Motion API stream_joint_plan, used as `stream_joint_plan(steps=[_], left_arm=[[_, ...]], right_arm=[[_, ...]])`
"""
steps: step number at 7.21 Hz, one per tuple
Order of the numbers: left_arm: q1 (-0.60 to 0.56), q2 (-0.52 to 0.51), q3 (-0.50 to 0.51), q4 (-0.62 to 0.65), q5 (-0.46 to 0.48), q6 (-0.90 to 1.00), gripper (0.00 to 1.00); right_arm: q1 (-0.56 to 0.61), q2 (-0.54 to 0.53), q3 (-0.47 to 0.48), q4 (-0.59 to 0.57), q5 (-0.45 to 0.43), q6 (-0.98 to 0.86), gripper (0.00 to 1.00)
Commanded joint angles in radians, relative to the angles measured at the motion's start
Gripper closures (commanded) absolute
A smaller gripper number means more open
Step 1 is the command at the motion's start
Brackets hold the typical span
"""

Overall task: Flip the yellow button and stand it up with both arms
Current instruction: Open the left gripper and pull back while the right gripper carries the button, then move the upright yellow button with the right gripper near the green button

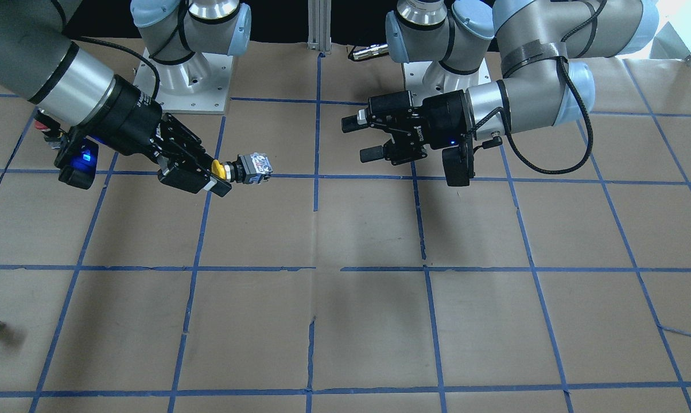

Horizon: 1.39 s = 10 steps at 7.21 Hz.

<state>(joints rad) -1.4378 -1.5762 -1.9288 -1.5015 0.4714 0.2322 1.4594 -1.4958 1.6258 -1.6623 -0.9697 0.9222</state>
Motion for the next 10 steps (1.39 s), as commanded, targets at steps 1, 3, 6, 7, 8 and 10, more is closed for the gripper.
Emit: stream_joint_plan(steps=[1,3,6,7,8,10], left_arm=[[-0.006,-0.001,0.002,0.136,0.203,-0.005,0.00],[-0.039,-0.002,0.040,0.158,0.338,-0.001,0.00],[-0.125,-0.004,0.140,0.144,0.721,-0.002,0.00],[-0.137,0.007,0.148,0.144,0.850,-0.002,0.00],[-0.160,0.010,0.165,0.142,0.960,0.008,0.00],[-0.174,-0.001,0.250,0.066,1.052,0.009,0.00]], right_arm=[[-0.025,0.006,0.003,0.070,-0.203,-0.283,0.88],[-0.045,0.005,0.049,0.056,-0.260,-0.434,0.92],[-0.111,0.000,0.098,-0.010,-0.365,-0.667,0.95],[-0.154,0.000,0.118,-0.090,-0.406,-0.777,0.96],[-0.181,-0.003,0.146,-0.115,-0.432,-0.877,0.96],[-0.241,-0.003,0.196,-0.227,-0.448,-1.044,0.97]])
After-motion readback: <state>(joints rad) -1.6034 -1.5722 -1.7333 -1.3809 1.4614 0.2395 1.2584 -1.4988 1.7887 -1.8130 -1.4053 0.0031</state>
